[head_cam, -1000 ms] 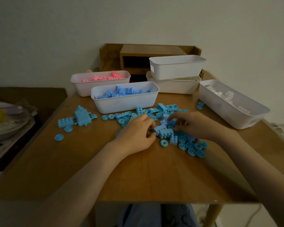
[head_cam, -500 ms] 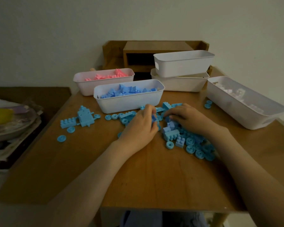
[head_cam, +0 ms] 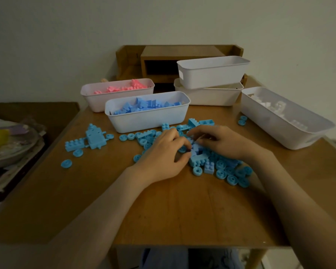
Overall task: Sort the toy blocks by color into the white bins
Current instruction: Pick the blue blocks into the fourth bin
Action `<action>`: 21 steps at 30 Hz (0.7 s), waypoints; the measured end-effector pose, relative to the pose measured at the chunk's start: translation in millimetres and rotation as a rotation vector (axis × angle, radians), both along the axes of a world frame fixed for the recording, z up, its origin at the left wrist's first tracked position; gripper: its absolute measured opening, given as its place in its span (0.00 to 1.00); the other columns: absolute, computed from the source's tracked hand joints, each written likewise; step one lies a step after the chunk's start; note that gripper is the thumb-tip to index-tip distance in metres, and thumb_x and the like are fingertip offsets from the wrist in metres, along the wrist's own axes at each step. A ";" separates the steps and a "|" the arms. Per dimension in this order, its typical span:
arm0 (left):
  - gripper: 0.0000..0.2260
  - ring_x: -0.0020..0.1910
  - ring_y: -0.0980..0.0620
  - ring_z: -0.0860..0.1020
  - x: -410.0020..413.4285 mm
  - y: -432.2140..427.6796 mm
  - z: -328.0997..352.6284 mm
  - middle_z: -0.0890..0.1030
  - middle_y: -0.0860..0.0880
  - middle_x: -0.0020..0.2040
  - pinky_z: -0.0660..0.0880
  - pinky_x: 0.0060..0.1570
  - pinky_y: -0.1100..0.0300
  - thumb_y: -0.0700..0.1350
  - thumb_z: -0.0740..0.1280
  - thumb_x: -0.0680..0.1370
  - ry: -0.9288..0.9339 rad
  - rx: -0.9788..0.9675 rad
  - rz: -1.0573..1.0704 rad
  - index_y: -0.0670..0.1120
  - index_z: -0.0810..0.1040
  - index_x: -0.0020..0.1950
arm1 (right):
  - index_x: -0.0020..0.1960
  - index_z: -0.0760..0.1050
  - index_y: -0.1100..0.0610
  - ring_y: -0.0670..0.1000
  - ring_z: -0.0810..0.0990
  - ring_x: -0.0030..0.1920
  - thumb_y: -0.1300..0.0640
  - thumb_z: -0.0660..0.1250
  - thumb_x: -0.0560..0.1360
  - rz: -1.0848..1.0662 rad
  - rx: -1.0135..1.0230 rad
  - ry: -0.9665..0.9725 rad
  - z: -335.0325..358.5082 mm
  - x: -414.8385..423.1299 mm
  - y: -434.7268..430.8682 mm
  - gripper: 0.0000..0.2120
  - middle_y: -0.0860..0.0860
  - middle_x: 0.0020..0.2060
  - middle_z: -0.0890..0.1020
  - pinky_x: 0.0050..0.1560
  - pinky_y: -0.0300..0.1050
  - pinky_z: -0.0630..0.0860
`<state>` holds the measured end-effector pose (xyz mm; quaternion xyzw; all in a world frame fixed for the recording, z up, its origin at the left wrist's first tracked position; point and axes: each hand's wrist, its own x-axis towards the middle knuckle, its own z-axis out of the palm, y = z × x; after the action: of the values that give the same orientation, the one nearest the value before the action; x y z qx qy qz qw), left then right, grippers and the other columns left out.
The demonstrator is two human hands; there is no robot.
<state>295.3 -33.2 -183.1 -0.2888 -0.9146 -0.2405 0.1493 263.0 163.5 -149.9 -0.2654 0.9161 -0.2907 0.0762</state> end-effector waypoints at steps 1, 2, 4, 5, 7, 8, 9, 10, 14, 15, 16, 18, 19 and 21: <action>0.09 0.46 0.58 0.65 1.1 -0.6 1.4 0.65 0.54 0.44 0.62 0.48 0.65 0.49 0.66 0.76 0.000 -0.009 -0.008 0.49 0.77 0.54 | 0.62 0.70 0.44 0.38 0.73 0.54 0.61 0.59 0.79 0.022 -0.001 -0.044 0.5 1.8 -1.0 0.16 0.43 0.55 0.76 0.52 0.30 0.68; 0.09 0.46 0.59 0.64 2.2 -1.1 2.5 0.65 0.54 0.45 0.61 0.47 0.66 0.48 0.67 0.76 0.000 -0.025 -0.014 0.50 0.77 0.55 | 0.63 0.70 0.45 0.39 0.73 0.55 0.60 0.58 0.79 0.047 0.010 -0.077 0.8 3.1 -2.0 0.16 0.43 0.57 0.76 0.53 0.31 0.68; 0.11 0.46 0.59 0.63 3.5 -1.3 3.8 0.65 0.55 0.45 0.61 0.47 0.66 0.47 0.67 0.74 0.012 -0.058 -0.031 0.50 0.76 0.56 | 0.64 0.70 0.45 0.40 0.73 0.58 0.60 0.58 0.80 0.082 0.026 -0.108 0.9 4.2 -3.2 0.16 0.42 0.58 0.76 0.55 0.34 0.67; 0.12 0.46 0.59 0.64 3.7 -1.2 4.3 0.65 0.55 0.46 0.61 0.47 0.65 0.48 0.67 0.74 0.023 -0.070 -0.041 0.49 0.75 0.56 | 0.63 0.70 0.45 0.40 0.73 0.58 0.60 0.58 0.79 0.092 0.020 -0.115 1.1 4.4 -3.4 0.16 0.42 0.58 0.76 0.55 0.34 0.67; 0.13 0.48 0.60 0.63 3.9 -1.0 4.4 0.65 0.55 0.47 0.61 0.47 0.66 0.48 0.68 0.74 0.035 -0.092 -0.062 0.50 0.74 0.58 | 0.62 0.70 0.44 0.39 0.73 0.57 0.60 0.58 0.79 0.089 0.004 -0.117 1.2 5.1 -2.8 0.16 0.41 0.57 0.76 0.54 0.33 0.68; 0.14 0.47 0.60 0.63 3.9 -0.7 4.3 0.65 0.55 0.47 0.60 0.45 0.67 0.48 0.68 0.74 0.038 -0.099 -0.077 0.51 0.74 0.59 | 0.62 0.70 0.43 0.39 0.73 0.57 0.60 0.58 0.79 0.079 -0.001 -0.105 0.9 5.1 -2.5 0.16 0.41 0.57 0.75 0.53 0.32 0.68; 0.15 0.47 0.60 0.63 3.8 -0.3 4.0 0.65 0.55 0.46 0.61 0.45 0.69 0.49 0.67 0.75 0.043 -0.105 -0.091 0.52 0.75 0.61 | 0.63 0.70 0.44 0.39 0.73 0.57 0.60 0.58 0.79 0.064 -0.008 -0.088 0.1 4.8 -2.1 0.16 0.41 0.57 0.75 0.52 0.31 0.69; 0.15 0.46 0.60 0.63 3.5 0.2 3.9 0.65 0.55 0.45 0.61 0.45 0.70 0.49 0.67 0.75 0.048 -0.108 -0.102 0.53 0.75 0.62 | 0.64 0.70 0.45 0.39 0.73 0.57 0.61 0.59 0.79 0.046 -0.025 -0.068 -0.7 4.6 -2.0 0.17 0.42 0.57 0.75 0.51 0.30 0.69; 0.11 0.45 0.60 0.63 1.5 0.4 2.9 0.65 0.55 0.44 0.61 0.44 0.67 0.48 0.68 0.75 0.069 -0.089 -0.087 0.51 0.78 0.56 | 0.59 0.73 0.45 0.40 0.75 0.54 0.63 0.61 0.78 -0.056 -0.268 -0.028 -0.3 4.6 -3.5 0.16 0.41 0.54 0.77 0.49 0.32 0.72; 0.10 0.46 0.60 0.64 1.8 0.5 3.1 0.66 0.55 0.44 0.62 0.45 0.65 0.48 0.68 0.75 0.063 -0.080 -0.081 0.50 0.77 0.54 | 0.58 0.73 0.45 0.40 0.76 0.52 0.63 0.61 0.78 -0.072 -0.338 -0.039 1.3 5.3 -3.8 0.15 0.41 0.54 0.77 0.49 0.33 0.73; 0.09 0.46 0.59 0.65 2.4 0.3 3.5 0.66 0.55 0.45 0.64 0.46 0.64 0.48 0.68 0.74 0.055 -0.068 -0.080 0.49 0.76 0.53 | 0.57 0.74 0.45 0.39 0.77 0.49 0.62 0.62 0.78 -0.083 -0.391 -0.059 3.0 6.6 -4.0 0.14 0.40 0.54 0.77 0.48 0.34 0.75; 0.08 0.47 0.58 0.67 4.0 0.5 4.3 0.68 0.55 0.46 0.67 0.46 0.62 0.48 0.69 0.73 0.042 -0.051 -0.089 0.49 0.74 0.50 | 0.57 0.75 0.45 0.38 0.79 0.45 0.59 0.63 0.77 -0.102 -0.435 -0.090 4.6 7.8 -3.9 0.12 0.40 0.53 0.78 0.46 0.32 0.76; 0.08 0.47 0.58 0.68 4.9 0.8 4.9 0.68 0.55 0.46 0.68 0.46 0.62 0.48 0.69 0.73 0.038 -0.049 -0.088 0.50 0.73 0.49 | 0.57 0.75 0.46 0.37 0.79 0.44 0.58 0.64 0.77 -0.109 -0.434 -0.105 4.8 7.7 -4.0 0.11 0.39 0.53 0.77 0.44 0.31 0.75; 0.08 0.46 0.59 0.67 6.2 1.0 6.3 0.68 0.55 0.45 0.67 0.44 0.66 0.48 0.69 0.73 0.041 -0.034 -0.067 0.50 0.71 0.47 | 0.56 0.75 0.46 0.37 0.79 0.46 0.56 0.66 0.76 -0.121 -0.411 -0.146 4.5 6.8 -4.7 0.10 0.38 0.54 0.77 0.44 0.31 0.75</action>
<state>301.4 -32.2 -176.8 -0.3268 -0.9050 -0.2238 0.1550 269.7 158.8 -145.4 -0.1980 0.8438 -0.4940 0.0692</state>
